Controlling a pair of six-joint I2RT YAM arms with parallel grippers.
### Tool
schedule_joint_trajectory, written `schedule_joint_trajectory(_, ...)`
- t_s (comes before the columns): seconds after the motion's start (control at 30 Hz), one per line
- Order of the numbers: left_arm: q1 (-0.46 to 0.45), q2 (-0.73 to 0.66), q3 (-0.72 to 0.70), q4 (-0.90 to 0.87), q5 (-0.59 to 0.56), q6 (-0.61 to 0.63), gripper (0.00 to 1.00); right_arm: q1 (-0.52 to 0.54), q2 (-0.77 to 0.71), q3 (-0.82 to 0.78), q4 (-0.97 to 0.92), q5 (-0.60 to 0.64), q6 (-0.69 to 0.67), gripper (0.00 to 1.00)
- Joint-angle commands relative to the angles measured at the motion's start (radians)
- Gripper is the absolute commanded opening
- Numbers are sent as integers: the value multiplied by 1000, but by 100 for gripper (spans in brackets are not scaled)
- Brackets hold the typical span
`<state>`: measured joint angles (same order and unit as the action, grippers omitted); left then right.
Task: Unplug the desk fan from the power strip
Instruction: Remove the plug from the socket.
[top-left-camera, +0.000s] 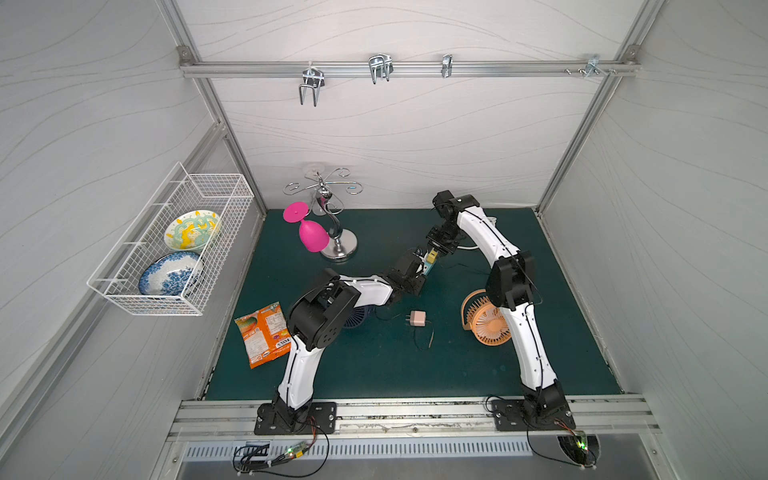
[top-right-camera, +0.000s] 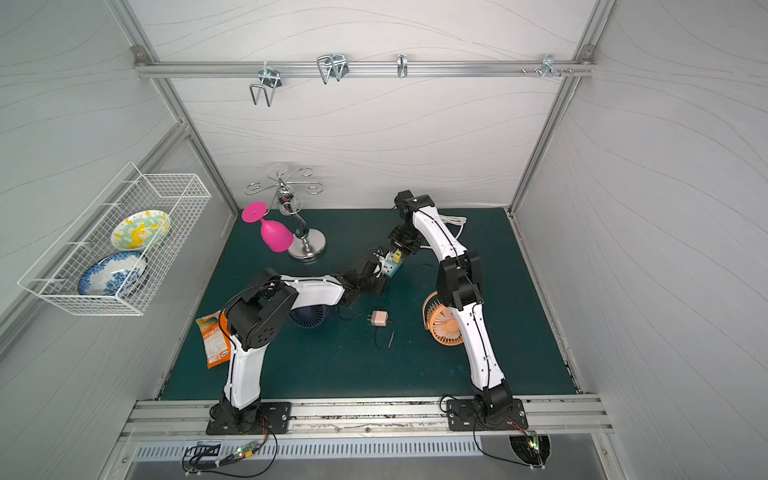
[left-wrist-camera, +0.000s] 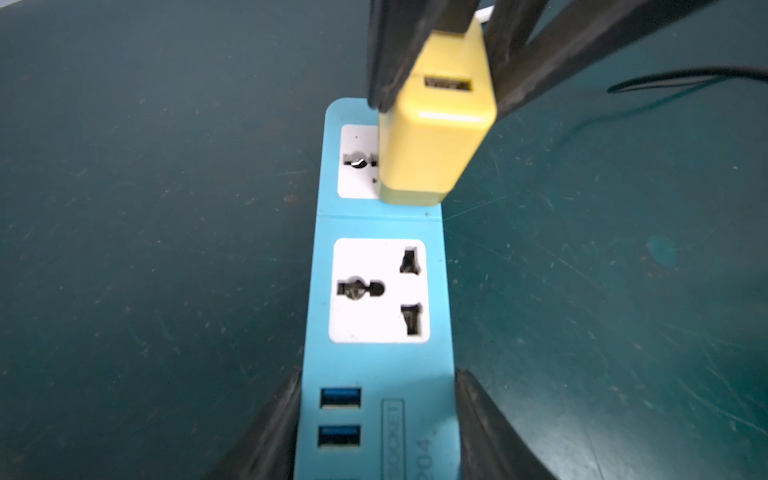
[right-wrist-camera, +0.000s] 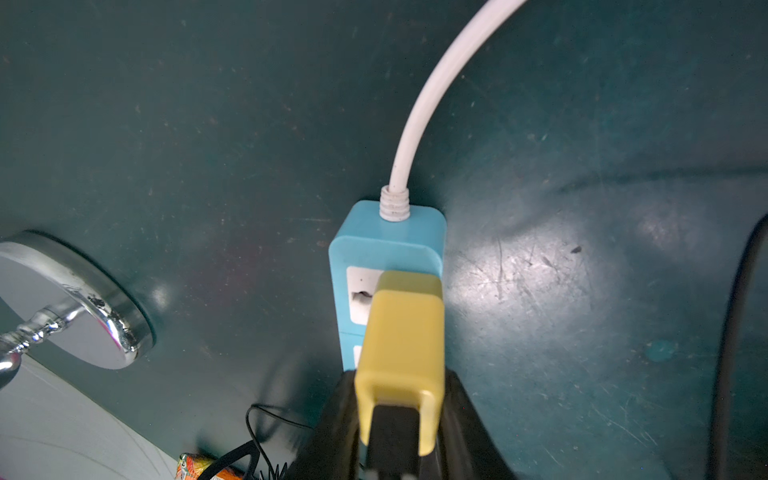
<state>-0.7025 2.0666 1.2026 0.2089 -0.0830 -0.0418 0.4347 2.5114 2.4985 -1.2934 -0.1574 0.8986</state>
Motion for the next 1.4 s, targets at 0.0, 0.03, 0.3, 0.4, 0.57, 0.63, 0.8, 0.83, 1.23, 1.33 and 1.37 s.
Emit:
schedule_joint_trajectory(0.0, -12, 26, -26, -16, 79, -12, 20, -5, 26, 64, -75, -24, -42, 0)
schedule_joint_trajectory(0.03, -12, 26, -25, -15, 78, -13, 20, -1, 27, 57, -83, -17, -57, 0)
schedule_joint_trajectory(0.3, -12, 32, -14, -15, 81, -4, 19, 62, -28, -65, -33, -16, -96, 0)
schedule_joint_trajectory(0.4, -13, 32, -13, -13, 83, -6, 18, 66, -22, -60, -47, -9, -103, 0)
schedule_joint_trajectory(0.57, -14, 31, -29, -4, 88, -20, 18, -2, -3, -44, -31, -90, -28, 0)
schedule_joint_trajectory(0.63, -14, 28, -45, 5, 92, -23, 18, -37, -5, -32, -23, -110, 6, 0)
schedule_joint_trajectory(0.8, -14, 27, -49, 11, 91, -24, 17, -59, -6, 11, -39, -115, 12, 0)
schedule_joint_trajectory(0.83, -14, 29, -44, 8, 89, -25, 17, -49, -9, 5, -42, -109, 2, 0)
schedule_joint_trajectory(1.23, -14, 30, -36, 3, 85, -26, 15, 8, -50, -71, -32, -52, -35, 0)
schedule_joint_trajectory(1.33, -14, 26, -48, 5, 86, -31, 15, -39, -50, -81, -10, -105, 2, 0)
schedule_joint_trajectory(1.37, -15, 25, -50, 4, 85, -31, 15, -53, -49, -81, -3, -121, 11, 0)
